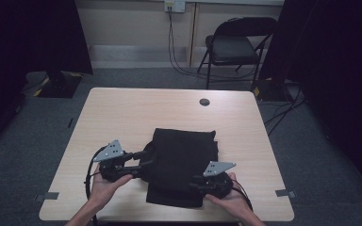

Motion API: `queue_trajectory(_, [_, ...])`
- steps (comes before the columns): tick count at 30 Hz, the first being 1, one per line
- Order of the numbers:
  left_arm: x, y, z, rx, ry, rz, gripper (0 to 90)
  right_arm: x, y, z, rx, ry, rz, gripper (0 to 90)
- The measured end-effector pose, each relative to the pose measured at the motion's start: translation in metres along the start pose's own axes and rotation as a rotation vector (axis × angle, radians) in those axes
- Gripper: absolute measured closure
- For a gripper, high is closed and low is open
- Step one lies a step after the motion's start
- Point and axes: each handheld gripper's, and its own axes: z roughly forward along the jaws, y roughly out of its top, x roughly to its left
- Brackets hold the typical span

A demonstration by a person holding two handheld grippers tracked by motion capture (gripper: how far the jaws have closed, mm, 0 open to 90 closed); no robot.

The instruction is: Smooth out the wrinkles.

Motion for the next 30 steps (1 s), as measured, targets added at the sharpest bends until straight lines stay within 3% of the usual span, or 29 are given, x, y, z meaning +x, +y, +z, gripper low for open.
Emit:
queue_trajectory(1, [-0.002,0.001,0.004,0.021,-0.036,0.018,72.0,0.002,0.0,-0.001,0.003,0.019,-0.002,65.4])
queue_trajectory(3, [-0.006,0.0,0.017,0.077,-0.046,0.03,76.0,0.003,0.002,-0.004,-0.011,0.019,-0.01,65.7])
queue_trajectory(7, [-0.004,-0.008,0.048,0.193,-0.044,0.0,73.8,-0.008,0.016,-0.007,-0.091,-0.027,0.022,68.7])
queue_trajectory(8, [-0.004,-0.015,0.057,0.222,-0.027,0.001,72.8,-0.012,0.018,-0.006,-0.101,-0.044,0.026,68.5])
queue_trajectory(11, [-0.003,-0.03,0.073,0.334,-0.037,-0.018,69.3,-0.024,0.025,0.006,-0.098,-0.096,0.032,62.6])
queue_trajectory(14, [-0.002,-0.035,0.073,0.323,-0.033,-0.047,67.8,-0.029,0.02,0.018,-0.057,-0.087,0.029,49.2])
queue_trajectory(16, [-0.003,-0.036,0.074,0.326,-0.03,-0.04,67.2,-0.029,0.012,0.024,-0.01,-0.074,0.022,46.2])
queue_trajectory(20, [-0.005,-0.036,0.076,0.329,-0.015,-0.021,63.0,-0.028,0.004,0.022,0.007,-0.068,0.022,46.2])
queue_trajectory(22, [-0.006,-0.035,0.077,0.331,0.022,0.001,55.7,-0.025,-0.002,0.022,-0.013,-0.077,0.026,46.4])
queue_trajectory(25, [-0.007,-0.032,0.075,0.307,-0.006,0.021,54.7,-0.018,-0.005,0.02,-0.021,-0.094,0.021,46.4])
queue_trajectory(30, [-0.008,-0.033,0.08,0.323,-0.032,0.027,53.7,-0.006,-0.009,0.015,-0.018,-0.108,0.043,46.4])
